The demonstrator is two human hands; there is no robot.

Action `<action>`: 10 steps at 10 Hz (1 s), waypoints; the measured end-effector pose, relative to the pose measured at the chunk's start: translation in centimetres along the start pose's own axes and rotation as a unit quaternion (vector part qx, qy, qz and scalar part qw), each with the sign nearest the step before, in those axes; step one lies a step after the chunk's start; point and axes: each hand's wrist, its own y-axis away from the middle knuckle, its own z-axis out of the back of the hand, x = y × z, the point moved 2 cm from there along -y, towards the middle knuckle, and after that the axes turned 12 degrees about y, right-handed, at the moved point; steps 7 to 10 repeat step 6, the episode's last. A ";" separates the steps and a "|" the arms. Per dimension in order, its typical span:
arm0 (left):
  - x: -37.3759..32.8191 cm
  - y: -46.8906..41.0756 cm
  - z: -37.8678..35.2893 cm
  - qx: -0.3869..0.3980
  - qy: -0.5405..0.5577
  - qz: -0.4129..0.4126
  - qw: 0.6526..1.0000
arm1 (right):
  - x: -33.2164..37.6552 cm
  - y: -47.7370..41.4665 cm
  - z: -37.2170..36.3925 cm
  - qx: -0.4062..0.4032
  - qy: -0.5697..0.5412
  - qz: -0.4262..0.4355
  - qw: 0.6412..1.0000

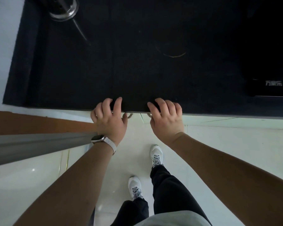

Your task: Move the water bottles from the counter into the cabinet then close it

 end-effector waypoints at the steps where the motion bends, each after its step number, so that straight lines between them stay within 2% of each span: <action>1: -0.4 -0.6 0.3 0.005 0.014 0.043 0.999 | -0.2 0.1 0.6 0.039 -0.012 0.009 0.999; 2: -0.6 -0.8 1.1 0.032 0.029 0.040 0.998 | -0.3 0.3 1.5 0.090 -0.018 0.018 0.996; 4: -0.6 0.3 4.4 0.134 0.064 0.009 0.989 | -0.2 -0.2 4.7 0.234 -0.003 0.025 0.972; 6: -0.1 1.3 10.9 0.132 0.098 -0.044 0.985 | -0.3 0.4 11.3 0.214 0.006 0.052 0.975; 10: -0.1 1.3 10.9 0.132 0.098 -0.044 0.985 | -0.3 0.4 11.3 0.214 0.006 0.052 0.975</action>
